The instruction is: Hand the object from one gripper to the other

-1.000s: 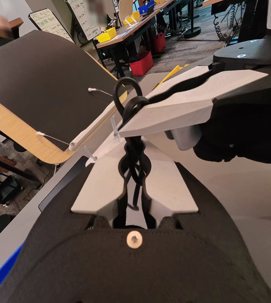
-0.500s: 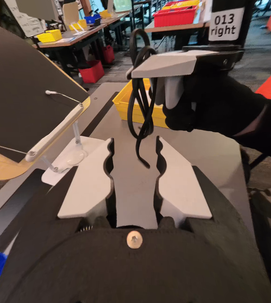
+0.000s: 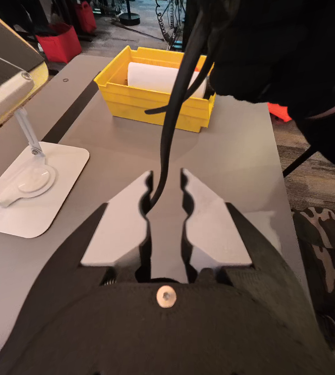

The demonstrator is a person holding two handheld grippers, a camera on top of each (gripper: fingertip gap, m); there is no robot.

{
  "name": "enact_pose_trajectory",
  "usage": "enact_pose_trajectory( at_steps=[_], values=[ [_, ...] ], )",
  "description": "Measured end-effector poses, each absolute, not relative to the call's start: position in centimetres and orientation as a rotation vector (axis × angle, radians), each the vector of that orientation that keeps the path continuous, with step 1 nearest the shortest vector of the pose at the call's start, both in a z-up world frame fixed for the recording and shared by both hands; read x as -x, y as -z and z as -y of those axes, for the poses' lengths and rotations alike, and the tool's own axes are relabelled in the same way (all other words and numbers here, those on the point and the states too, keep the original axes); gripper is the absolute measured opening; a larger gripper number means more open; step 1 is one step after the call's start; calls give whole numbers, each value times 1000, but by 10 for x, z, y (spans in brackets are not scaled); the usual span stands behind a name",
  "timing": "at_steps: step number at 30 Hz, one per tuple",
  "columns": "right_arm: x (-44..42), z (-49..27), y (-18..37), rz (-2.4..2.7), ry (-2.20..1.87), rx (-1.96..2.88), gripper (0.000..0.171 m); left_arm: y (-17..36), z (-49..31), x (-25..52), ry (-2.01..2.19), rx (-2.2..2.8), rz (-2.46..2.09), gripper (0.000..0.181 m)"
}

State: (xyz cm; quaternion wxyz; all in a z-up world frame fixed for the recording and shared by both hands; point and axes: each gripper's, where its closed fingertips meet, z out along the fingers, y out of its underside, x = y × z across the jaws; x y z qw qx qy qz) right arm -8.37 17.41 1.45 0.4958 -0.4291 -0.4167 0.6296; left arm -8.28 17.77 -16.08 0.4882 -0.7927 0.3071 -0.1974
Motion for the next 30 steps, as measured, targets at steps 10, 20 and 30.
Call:
enact_pose_trajectory(
  at_steps=[10, 20, 30],
  values=[
    [80, -163, -14, 1109, -1602, 1021, 4, 139, -182, 121, 117, 1860, -799, 0],
    [95, -150, 23, 1403, -1307, 1062, 3, 100, -164, 136, -194, 1781, -914, 0],
    [110, -132, 55, 1578, -1206, 1082, 3, 66, -156, 124, -145, 1649, -856, 2]
  ],
)
